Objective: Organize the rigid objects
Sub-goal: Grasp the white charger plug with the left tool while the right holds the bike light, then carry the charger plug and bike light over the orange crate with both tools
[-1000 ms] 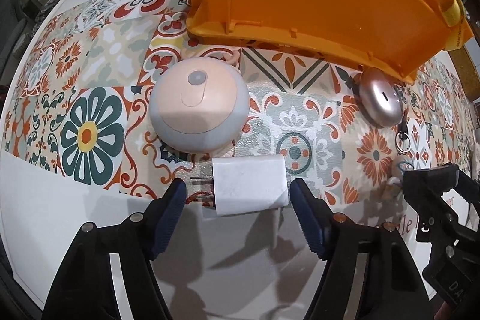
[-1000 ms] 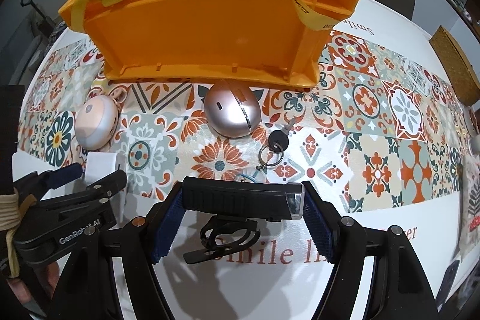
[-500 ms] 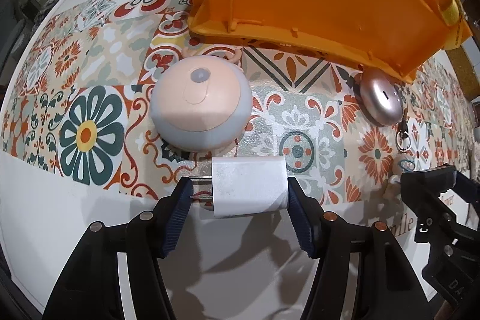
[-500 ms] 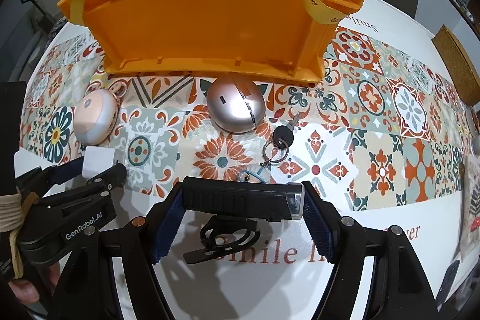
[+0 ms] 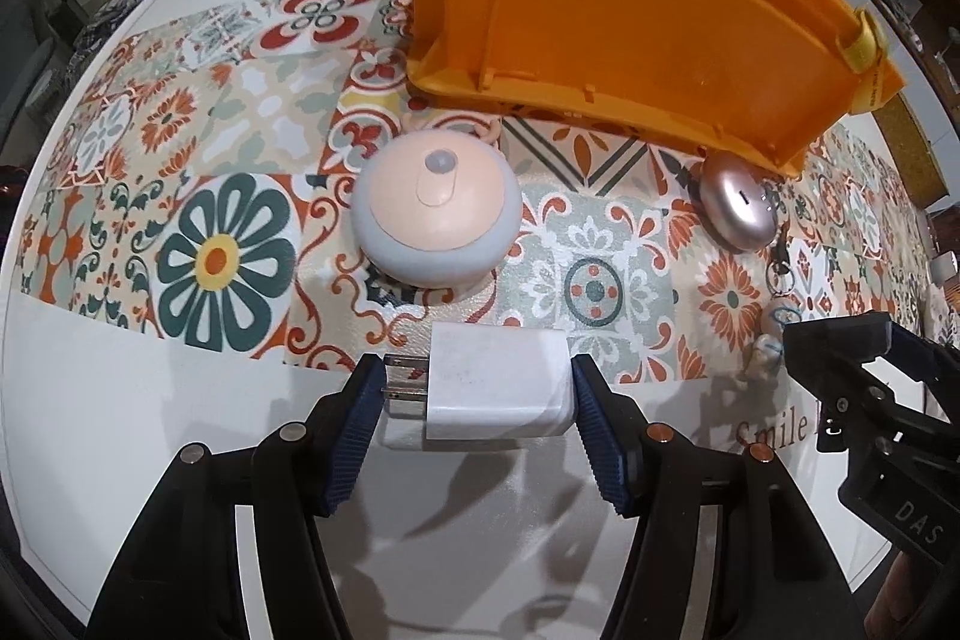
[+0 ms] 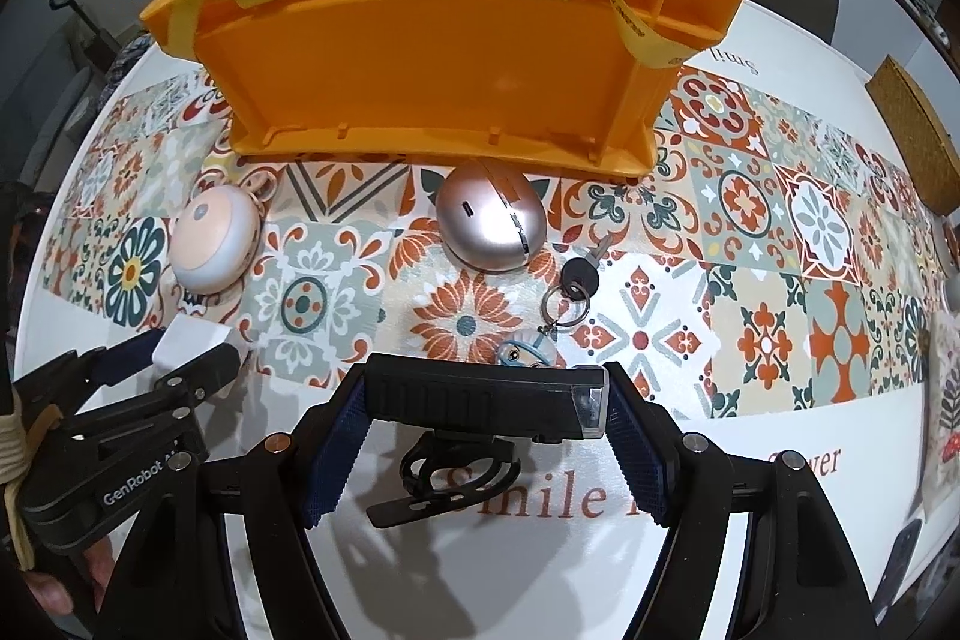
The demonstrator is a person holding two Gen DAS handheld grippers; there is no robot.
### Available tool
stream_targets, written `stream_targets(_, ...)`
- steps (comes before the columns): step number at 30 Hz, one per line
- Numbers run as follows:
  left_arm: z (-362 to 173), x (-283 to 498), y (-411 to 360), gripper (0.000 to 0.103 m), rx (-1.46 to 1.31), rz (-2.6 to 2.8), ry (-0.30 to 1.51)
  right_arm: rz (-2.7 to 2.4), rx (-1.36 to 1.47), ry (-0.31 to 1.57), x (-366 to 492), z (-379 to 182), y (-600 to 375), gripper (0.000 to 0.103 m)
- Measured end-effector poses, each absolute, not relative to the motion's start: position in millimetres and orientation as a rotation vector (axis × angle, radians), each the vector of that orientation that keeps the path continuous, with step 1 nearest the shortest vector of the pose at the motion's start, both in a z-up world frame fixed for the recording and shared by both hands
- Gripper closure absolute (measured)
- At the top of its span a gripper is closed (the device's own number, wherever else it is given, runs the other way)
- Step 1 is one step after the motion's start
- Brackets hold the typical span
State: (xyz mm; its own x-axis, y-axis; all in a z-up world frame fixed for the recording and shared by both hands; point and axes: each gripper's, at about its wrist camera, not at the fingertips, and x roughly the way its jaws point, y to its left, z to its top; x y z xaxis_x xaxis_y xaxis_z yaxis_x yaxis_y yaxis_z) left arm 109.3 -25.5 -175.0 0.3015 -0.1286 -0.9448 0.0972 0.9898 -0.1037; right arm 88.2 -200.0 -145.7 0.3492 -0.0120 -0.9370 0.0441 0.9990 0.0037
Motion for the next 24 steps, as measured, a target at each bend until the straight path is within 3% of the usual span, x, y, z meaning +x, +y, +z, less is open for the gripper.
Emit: stream_targets(24,-91,114,-9,0.041,-0.067,-0.2,1.07,-0.003,0.1,1.06,87,-86,-194,0.029)
